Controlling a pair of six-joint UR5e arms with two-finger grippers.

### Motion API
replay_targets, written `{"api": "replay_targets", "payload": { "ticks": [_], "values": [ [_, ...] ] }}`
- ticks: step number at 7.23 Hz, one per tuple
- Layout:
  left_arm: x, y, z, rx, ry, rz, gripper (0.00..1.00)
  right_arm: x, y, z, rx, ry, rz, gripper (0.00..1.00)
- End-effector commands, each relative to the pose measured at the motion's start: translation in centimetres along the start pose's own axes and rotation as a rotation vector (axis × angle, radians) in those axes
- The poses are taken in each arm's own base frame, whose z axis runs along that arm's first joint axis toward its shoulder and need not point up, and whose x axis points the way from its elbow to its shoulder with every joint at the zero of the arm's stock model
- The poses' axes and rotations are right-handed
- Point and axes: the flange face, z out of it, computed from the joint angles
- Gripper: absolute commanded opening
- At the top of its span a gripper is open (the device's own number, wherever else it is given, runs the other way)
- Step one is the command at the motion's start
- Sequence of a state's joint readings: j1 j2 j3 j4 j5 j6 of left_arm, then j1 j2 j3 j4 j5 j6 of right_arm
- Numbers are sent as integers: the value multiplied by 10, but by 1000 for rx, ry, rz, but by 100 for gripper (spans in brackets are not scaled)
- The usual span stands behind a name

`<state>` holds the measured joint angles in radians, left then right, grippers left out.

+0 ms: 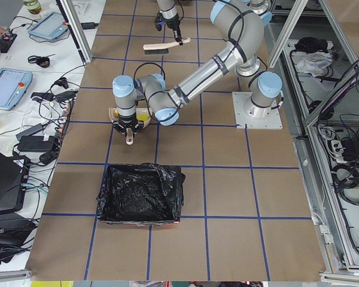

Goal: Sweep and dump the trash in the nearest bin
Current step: 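Move the brush away with the right gripper while the left gripper lifts the dustpan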

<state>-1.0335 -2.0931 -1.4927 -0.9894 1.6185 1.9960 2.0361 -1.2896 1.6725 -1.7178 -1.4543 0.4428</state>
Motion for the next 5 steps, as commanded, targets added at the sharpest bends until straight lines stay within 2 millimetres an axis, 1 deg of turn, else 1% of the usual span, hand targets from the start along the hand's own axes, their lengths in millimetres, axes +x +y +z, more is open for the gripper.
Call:
{"api": "replay_targets", "payload": {
  "ticks": [1,2,3,4,5],
  "values": [
    [13,35,-20,10,5,-22,0,15,67,54,23,-7,89,0],
    [21,47,-31,37,12,-43,0,-8,84,66,19,-14,95,0],
    [31,64,-42,43,20,-46,0,-15,88,75,13,-5,73,0],
    [40,86,-61,38,16,-35,0,-15,89,77,8,-1,70,0],
    [46,113,-74,35,15,-16,0,-13,90,84,-3,7,70,0]
  ]
}}
